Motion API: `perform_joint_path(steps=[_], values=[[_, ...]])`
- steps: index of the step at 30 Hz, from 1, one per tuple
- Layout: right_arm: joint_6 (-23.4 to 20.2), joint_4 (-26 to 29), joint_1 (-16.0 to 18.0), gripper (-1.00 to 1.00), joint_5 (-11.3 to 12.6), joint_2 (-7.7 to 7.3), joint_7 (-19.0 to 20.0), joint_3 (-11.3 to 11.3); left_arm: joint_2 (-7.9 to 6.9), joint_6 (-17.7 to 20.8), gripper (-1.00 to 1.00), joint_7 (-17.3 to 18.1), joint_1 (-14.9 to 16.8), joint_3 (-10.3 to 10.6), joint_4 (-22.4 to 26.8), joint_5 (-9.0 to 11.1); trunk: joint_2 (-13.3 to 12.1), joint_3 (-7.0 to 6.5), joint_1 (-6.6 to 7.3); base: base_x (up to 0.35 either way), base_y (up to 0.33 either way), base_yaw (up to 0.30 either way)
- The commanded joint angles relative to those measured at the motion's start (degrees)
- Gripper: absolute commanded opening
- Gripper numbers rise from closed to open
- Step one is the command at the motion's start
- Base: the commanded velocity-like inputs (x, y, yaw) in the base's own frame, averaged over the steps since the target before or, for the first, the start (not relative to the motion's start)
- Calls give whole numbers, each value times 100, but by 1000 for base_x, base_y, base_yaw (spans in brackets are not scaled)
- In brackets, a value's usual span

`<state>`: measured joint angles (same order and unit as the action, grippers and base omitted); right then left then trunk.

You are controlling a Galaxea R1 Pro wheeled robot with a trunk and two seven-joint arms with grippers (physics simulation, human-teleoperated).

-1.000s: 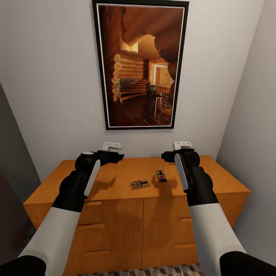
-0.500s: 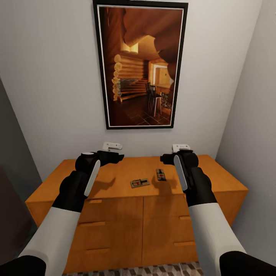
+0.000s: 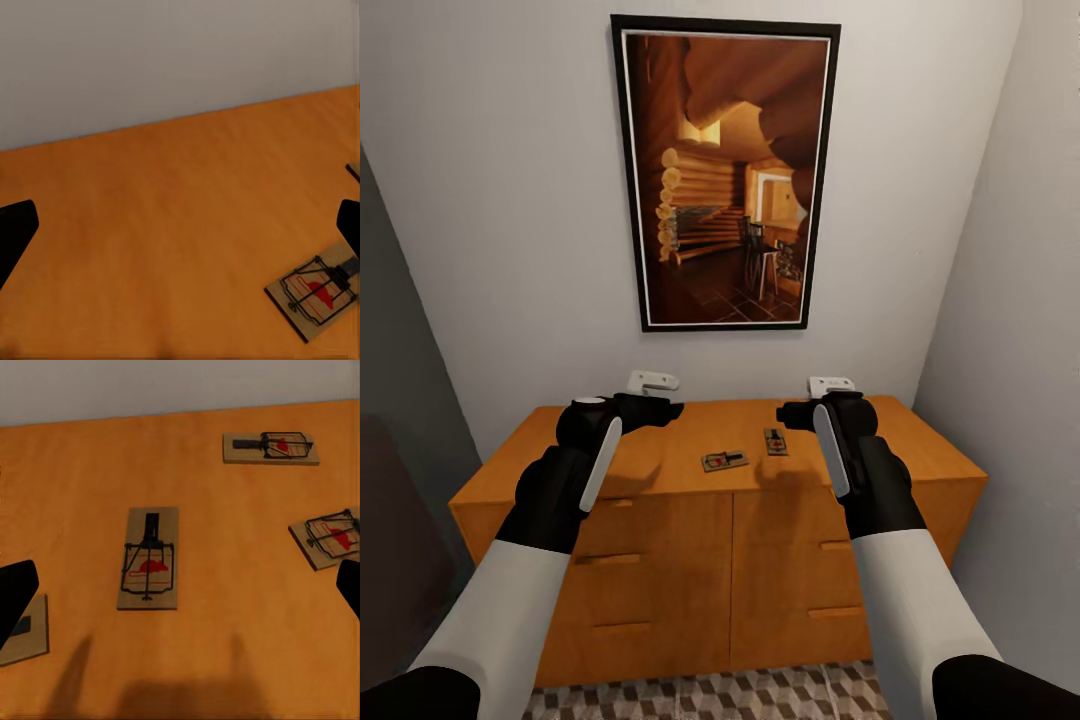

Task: Take the four mousetraps from the cabinet in the bathroom and place them on the bathroom floor. Make sure all four end up on the same floor surface, and ensure that at least two of them are either under or directly next to the same bathroom sink.

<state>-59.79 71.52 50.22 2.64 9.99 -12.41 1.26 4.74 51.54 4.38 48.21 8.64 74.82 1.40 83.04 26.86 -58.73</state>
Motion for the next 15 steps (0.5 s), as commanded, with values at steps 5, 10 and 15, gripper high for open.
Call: perform_joint_path(steps=[5,10,15], values=[[-21,3,5,100,39,1,-41,6,0,24,100,9,4,-3,0,11,4,7,1,-35,0,0],[-21,2,5,100,41,1,-42,6,0,23,100,7,4,-3,-1,10,4,7,1,-14,0,0],[-21,2,5,100,43,0,-44,1,0,23,100,-3,4,-3,-2,10,4,7,1,-5,0,0]])
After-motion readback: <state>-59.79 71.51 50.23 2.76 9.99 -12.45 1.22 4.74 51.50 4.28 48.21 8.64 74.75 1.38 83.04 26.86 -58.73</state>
